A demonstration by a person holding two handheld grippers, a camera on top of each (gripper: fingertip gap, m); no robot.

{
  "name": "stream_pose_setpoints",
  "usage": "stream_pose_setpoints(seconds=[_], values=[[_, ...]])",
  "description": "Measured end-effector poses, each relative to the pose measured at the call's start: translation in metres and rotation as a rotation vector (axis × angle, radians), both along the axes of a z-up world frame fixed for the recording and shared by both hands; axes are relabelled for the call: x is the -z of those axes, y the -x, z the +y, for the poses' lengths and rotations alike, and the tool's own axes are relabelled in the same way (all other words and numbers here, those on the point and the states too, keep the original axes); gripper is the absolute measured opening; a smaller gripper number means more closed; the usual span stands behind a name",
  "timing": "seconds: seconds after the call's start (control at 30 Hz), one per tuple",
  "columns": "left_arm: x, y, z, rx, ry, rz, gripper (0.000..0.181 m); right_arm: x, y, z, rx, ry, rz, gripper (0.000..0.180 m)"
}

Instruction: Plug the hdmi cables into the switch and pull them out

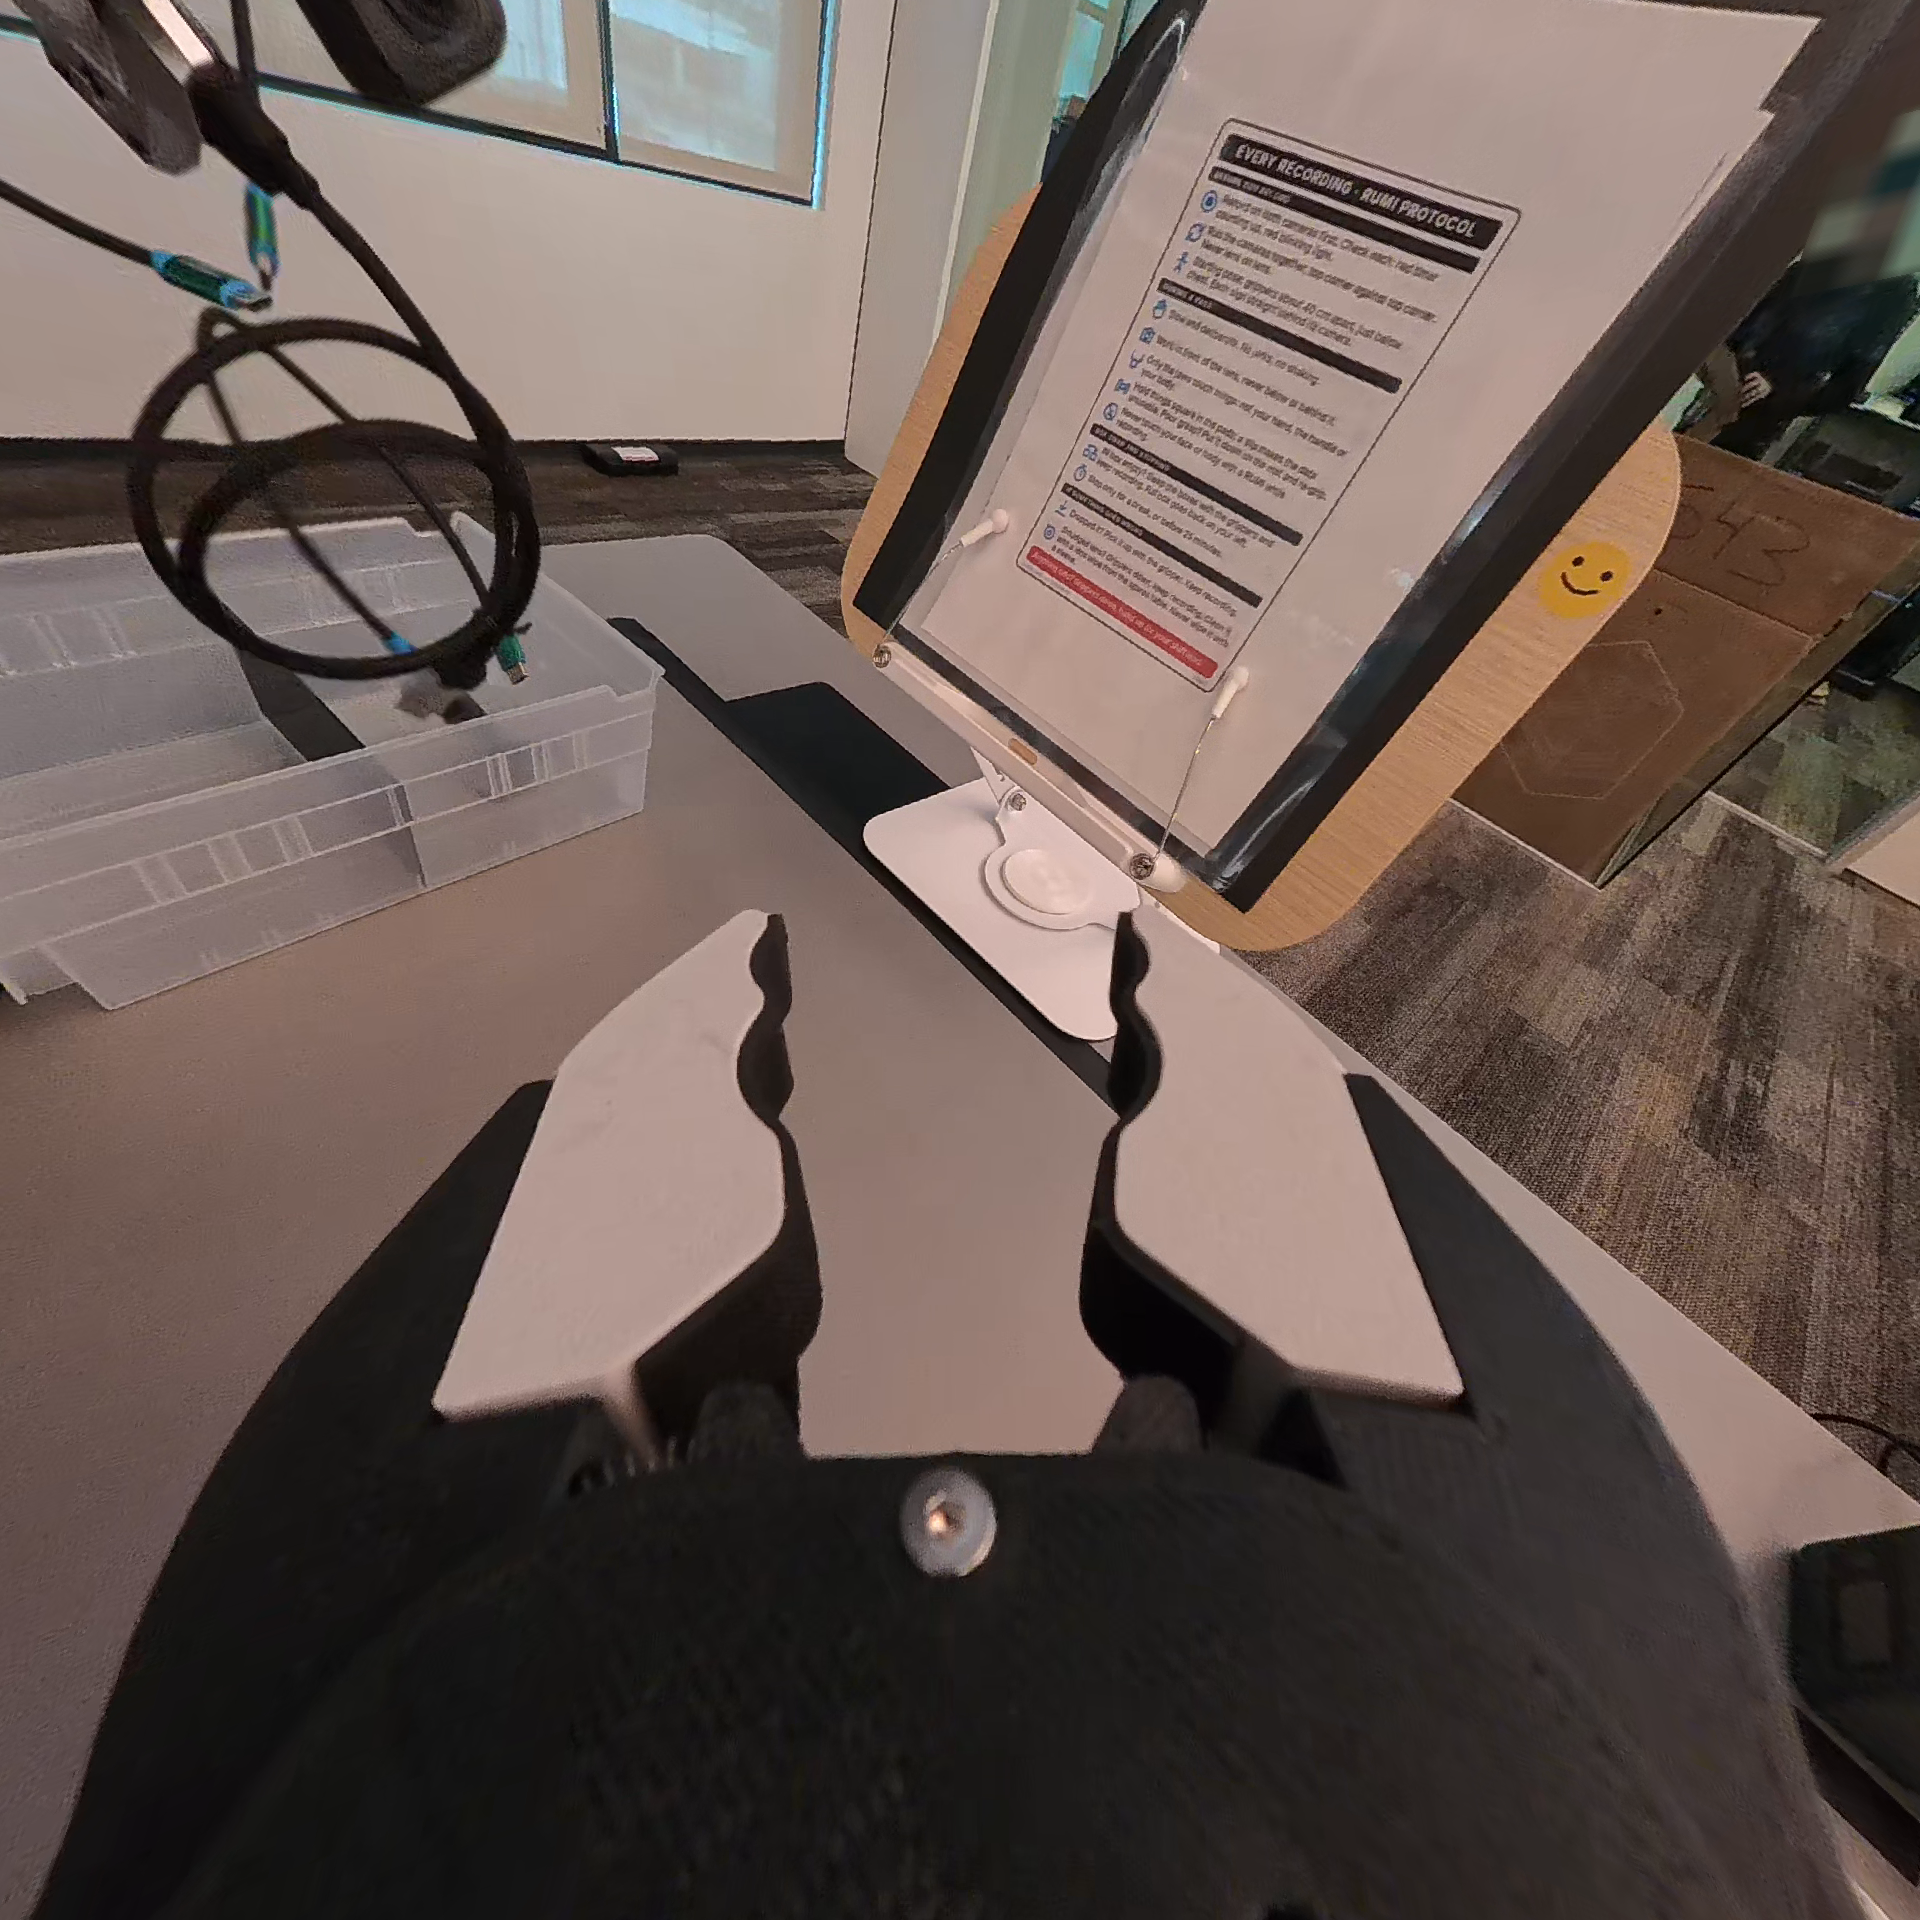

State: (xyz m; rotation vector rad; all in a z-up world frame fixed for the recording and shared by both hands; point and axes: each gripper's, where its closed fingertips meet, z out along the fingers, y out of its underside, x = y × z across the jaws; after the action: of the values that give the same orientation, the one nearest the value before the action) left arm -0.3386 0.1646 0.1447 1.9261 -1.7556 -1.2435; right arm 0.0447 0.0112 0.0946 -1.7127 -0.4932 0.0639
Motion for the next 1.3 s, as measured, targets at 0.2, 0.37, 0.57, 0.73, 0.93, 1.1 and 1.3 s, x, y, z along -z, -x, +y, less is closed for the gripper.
stream_pose_setpoints(seconds=[0.2,0.37,0.57,0.73,0.93,1.1,1.3], values=[[-0.036,-0.006,-0.011,0.002,-0.052,-0.026,0.022,0.001,-0.005,0.002,0.008,0.001,0.01,0.06],[-0.066,-0.031,-0.019,0.076,-0.129,-0.142,0.022,0.002,-0.005,0.003,0.004,0.006,0.01,0.059],[-0.103,-0.103,-0.033,0.289,-0.255,-0.512,0.022,0.0,-0.062,-0.034,0.184,0.065,-0.136,0.057],[-0.117,-0.173,-0.072,0.458,-0.234,-0.995,0.022,0.047,-0.2,-0.138,0.629,0.32,-0.172,0.054],[-0.099,-0.236,-0.12,0.378,0.08,-1.65,0.021,0.135,-0.25,-0.216,0.731,0.594,0.126,0.043],[-0.051,-0.266,-0.134,0.273,0.378,-1.882,0.021,0.194,-0.27,-0.231,0.838,0.833,0.194,0.029],[0.027,-0.284,-0.127,0.136,0.519,-1.907,0.021,0.201,-0.269,-0.228,0.819,0.883,0.457,0.005]])
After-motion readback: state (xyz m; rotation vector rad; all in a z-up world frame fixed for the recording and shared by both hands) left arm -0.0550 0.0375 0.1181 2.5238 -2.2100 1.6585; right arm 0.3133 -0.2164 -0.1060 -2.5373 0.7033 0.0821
